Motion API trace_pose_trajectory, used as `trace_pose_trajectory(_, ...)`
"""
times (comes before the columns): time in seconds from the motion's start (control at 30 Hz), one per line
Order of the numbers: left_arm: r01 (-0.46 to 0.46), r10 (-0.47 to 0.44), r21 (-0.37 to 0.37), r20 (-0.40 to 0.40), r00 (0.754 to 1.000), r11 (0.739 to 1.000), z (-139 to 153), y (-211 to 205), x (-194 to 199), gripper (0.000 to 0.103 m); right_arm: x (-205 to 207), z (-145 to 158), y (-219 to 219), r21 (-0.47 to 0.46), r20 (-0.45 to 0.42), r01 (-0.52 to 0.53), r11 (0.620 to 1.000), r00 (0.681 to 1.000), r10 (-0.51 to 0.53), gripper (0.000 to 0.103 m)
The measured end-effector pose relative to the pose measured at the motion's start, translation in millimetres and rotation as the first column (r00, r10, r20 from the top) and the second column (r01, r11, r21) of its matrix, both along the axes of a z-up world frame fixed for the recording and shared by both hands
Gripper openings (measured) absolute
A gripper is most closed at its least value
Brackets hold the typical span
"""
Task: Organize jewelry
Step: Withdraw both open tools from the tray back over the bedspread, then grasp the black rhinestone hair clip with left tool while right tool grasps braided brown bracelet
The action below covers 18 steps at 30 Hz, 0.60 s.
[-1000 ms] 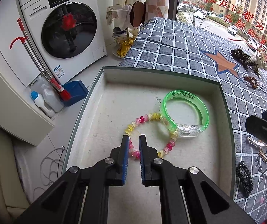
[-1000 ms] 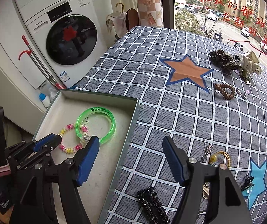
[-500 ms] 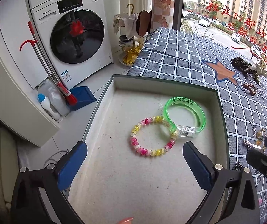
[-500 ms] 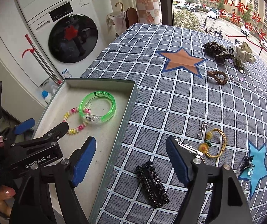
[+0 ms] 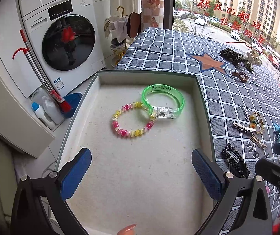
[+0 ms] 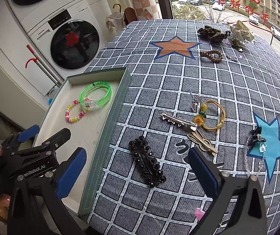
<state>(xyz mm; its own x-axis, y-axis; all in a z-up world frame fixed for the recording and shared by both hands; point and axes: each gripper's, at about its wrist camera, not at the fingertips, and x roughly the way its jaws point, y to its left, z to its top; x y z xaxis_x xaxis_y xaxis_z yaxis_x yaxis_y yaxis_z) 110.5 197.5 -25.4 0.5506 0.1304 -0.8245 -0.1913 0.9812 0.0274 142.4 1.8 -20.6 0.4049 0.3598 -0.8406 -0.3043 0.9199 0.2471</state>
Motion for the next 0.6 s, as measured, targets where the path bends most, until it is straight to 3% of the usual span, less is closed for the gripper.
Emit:
trace_pose_trajectory(0.17, 0.05, -0.051, 0.022, 0.013, 0.999, 0.998, 4, -27, -12, 0.103, -11, -8, -27, -0.071, -0.043, 0.032, 0.997, 0.998, -0.035, 0.103)
trace_pose_trajectory(0.6, 0.226, -0.226, -0.054, 0.006, 0.974, 0.973, 7, -105, -23, 0.103, -45, -13, -120, -0.176, 0.002, 0.193, 0.965, 0.981, -0.196, 0.103)
